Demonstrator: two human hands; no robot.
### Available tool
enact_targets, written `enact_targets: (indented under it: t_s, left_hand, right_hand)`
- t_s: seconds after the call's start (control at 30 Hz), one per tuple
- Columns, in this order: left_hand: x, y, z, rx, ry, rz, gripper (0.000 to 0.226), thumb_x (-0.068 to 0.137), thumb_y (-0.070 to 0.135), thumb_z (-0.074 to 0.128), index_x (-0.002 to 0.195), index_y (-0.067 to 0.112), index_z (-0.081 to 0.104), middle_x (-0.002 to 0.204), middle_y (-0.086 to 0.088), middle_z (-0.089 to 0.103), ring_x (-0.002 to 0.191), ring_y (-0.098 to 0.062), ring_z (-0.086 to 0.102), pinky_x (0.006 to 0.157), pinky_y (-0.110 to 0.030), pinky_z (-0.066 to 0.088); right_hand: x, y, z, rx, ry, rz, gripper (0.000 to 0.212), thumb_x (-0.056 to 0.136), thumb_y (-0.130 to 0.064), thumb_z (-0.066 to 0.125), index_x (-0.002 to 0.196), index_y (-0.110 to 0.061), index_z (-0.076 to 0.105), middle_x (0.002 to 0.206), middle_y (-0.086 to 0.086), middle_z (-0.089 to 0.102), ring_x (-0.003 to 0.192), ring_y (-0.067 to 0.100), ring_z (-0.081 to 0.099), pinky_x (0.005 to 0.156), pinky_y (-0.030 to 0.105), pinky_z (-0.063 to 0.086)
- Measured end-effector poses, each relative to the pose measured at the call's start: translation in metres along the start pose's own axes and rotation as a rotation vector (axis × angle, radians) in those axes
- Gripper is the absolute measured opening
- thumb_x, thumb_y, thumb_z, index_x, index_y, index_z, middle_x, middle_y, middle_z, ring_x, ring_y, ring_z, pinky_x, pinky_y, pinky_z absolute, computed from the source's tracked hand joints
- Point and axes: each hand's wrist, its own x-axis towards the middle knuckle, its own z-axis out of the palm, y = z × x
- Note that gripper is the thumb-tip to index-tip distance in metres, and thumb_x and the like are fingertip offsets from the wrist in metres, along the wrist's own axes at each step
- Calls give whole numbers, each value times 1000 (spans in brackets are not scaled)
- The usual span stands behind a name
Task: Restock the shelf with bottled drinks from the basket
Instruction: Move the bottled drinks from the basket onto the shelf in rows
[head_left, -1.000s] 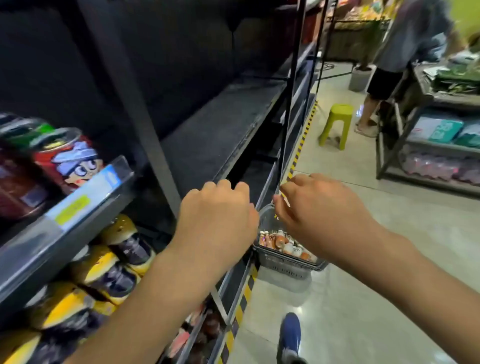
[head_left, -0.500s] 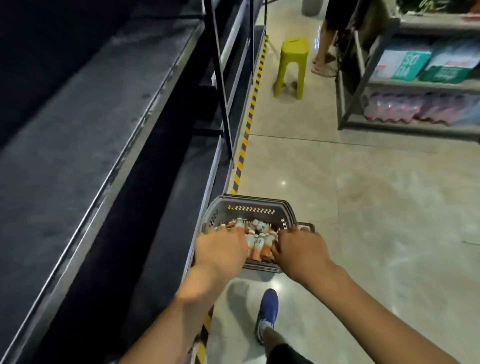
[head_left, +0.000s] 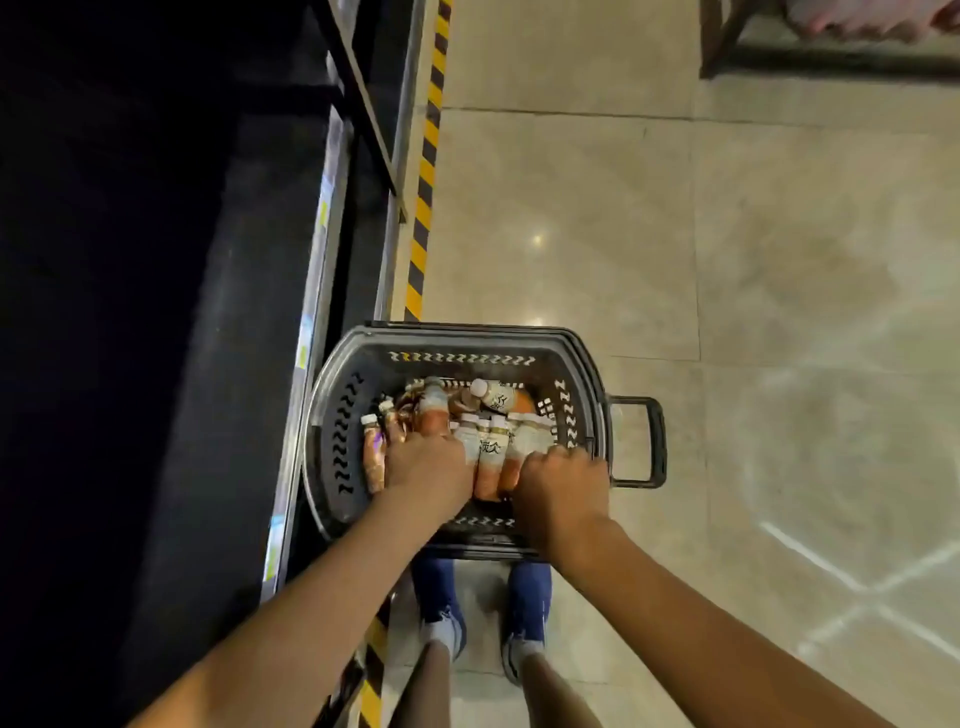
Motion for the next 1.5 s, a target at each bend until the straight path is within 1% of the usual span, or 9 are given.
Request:
enact_targets:
  t_s: [0.13, 0.27, 0.43, 0.6, 0.77, 0.9, 1.1, 1.3, 1.5]
  left_hand:
    - [111, -3, 67, -263, 45, -38, 46, 94, 36, 50, 136, 16, 50, 140, -13, 48, 127, -35, 46, 109, -51, 34]
    - [218, -9, 129, -845, 76, -310, 63, 84, 44, 67, 137, 17, 45, 132, -13, 54, 119, -34, 53, 91, -38, 45]
    - [323, -6, 175, -1085, 50, -496, 94, 62, 62, 80, 134, 11, 48, 128, -11, 59, 111, -34, 62, 88, -36, 53]
    - [358, -2, 190, -1022, 123, -584, 115, 51, 78, 77, 138, 12, 40, 134, -16, 54, 120, -36, 54, 92, -45, 51]
    - [350, -13, 181, -1200, -47, -573, 93, 63, 50, 88, 135, 10, 45, 127, -14, 60, 103, -35, 62, 71, -40, 57]
    - [289, -13, 155, -1317, -131, -435, 66, 71, 28, 86, 126, 12, 54, 113, -8, 66, 90, -24, 64, 70, -33, 56]
    - [113, -2, 50, -1538, -109, -216, 57, 82, 19, 78, 127, 19, 43, 99, 4, 61, 77, -4, 60, 48, -14, 46]
    - [-89, -16, -87, -1794, 71, -105, 52, 82, 12, 77, 126, 20, 51, 103, -3, 69, 70, -2, 70, 52, -11, 50]
    - [-261, -46, -195, -1928, 380, -21, 38, 82, 25, 77, 112, 36, 57, 102, 4, 72, 85, -9, 72, 66, -22, 56]
  right_hand:
    - [109, -15, 84, 168, -115, 143, 55, 93, -33, 58, 139, -8, 44, 138, 17, 49, 126, 36, 46, 99, 45, 44]
    - [204, -28, 166, 702, -162, 432, 79, 93, -51, 54, 149, -7, 21, 150, 18, 36, 135, 37, 37, 107, 48, 39]
    - [272, -45, 225, 914, -116, 643, 115, 79, -74, 58, 156, -20, -8, 161, 14, 16, 145, 36, 21, 108, 54, 34]
    - [301, -43, 242, 894, 96, 738, 109, 71, -75, 65, 152, -20, 16, 146, 16, 38, 133, 35, 38, 101, 50, 40]
    - [306, -23, 240, 1027, 35, 644, 89, 74, -64, 72, 139, -17, 34, 132, 12, 53, 120, 33, 53, 101, 47, 47]
    - [272, -16, 207, 1190, -60, 629, 82, 75, -54, 75, 138, -13, 41, 125, 9, 61, 111, 30, 60, 95, 42, 50]
    - [147, 0, 74, 1384, 114, 476, 47, 77, -40, 78, 112, -21, 53, 93, -5, 63, 78, 10, 57, 61, 26, 42]
    - [-28, 26, -109, 1465, 286, 255, 31, 76, -40, 80, 94, -32, 56, 89, -6, 70, 81, 13, 67, 73, 38, 58]
    - [-175, 36, -243, 1452, 360, -4, 35, 77, -37, 78, 104, -26, 58, 94, -1, 70, 84, 18, 69, 73, 39, 58]
